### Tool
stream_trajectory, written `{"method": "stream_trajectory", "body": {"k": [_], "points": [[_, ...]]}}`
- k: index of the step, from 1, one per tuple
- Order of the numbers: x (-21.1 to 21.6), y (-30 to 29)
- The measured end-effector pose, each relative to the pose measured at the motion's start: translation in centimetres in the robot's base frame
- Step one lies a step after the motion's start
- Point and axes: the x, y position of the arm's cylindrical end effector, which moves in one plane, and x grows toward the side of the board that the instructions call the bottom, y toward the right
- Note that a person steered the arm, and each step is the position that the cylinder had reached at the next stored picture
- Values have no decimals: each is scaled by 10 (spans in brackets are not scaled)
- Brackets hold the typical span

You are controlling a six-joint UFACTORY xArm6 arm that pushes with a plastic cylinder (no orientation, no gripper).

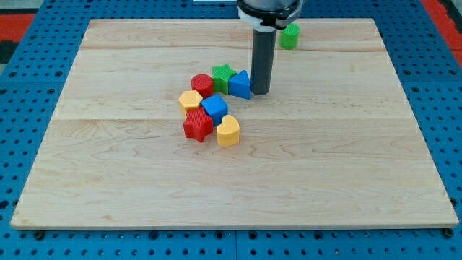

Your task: Slide the blue triangle below the green circle

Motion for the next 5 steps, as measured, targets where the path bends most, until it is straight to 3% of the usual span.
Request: {"method": "stream_trajectory", "body": {"k": [2,3,4,5], "points": [[8,19],[33,37],[39,21],[13,4]]}}
